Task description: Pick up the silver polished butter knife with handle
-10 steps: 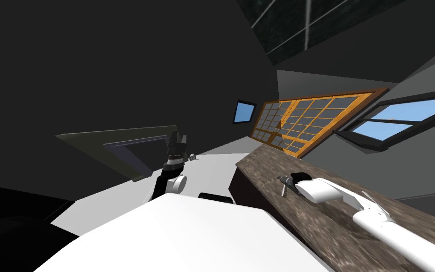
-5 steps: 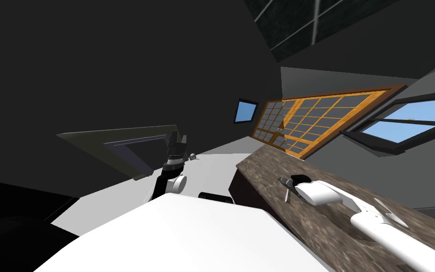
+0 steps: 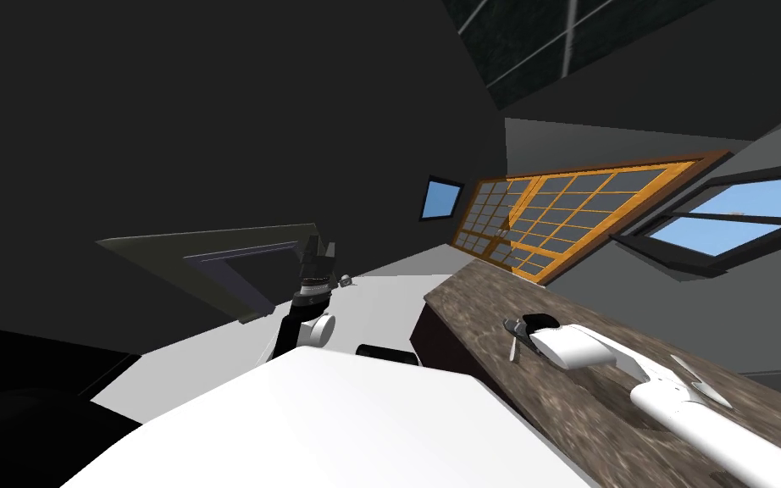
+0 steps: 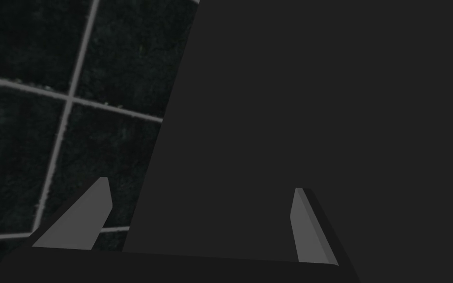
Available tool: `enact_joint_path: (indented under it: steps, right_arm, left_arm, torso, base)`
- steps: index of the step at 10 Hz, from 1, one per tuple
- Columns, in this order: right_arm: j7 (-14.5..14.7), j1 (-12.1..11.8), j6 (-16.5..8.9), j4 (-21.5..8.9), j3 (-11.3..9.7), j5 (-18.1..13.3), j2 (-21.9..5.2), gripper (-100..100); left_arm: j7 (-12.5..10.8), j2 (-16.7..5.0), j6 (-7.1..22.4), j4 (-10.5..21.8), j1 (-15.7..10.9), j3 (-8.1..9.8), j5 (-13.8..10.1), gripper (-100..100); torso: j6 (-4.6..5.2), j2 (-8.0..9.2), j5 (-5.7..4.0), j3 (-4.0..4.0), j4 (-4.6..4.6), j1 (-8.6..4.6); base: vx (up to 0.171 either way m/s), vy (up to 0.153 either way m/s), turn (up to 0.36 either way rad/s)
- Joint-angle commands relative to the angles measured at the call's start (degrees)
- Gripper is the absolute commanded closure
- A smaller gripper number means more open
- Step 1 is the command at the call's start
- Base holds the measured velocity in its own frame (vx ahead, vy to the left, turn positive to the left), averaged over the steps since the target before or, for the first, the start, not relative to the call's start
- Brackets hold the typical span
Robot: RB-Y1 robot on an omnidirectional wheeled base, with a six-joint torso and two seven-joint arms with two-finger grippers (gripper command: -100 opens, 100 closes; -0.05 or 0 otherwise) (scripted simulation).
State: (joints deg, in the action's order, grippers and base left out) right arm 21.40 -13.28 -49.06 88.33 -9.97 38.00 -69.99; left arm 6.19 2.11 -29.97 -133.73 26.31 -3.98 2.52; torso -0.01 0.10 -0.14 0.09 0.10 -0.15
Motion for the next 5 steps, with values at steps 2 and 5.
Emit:
enact_joint_path:
  steps: [2, 5]
  right_arm:
    - [-0.3, -0.1, -0.8, 1.7, 0.5, 1.0, -1.1, 100]
    - [-0.2, -0.2, -0.8, 1.9, 0.7, 1.5, -1.6, 0]
  left_arm:
    - [0.0, 0.0, 0.0, 0.0, 0.0, 0.0, 0.0, 0]
    - [0.0, 0.0, 0.0, 0.0, 0.0, 0.0, 0.0, 0]
  torso:
    - [0.0, 0.0, 0.0, 0.0, 0.0, 0.0]
    - [0.03, 0.1, 0.04, 0.05, 0.01, 0.12]
  base:
    - [-0.008, 0.013, -0.025]
    - [-0.018, 0.021, -0.028]
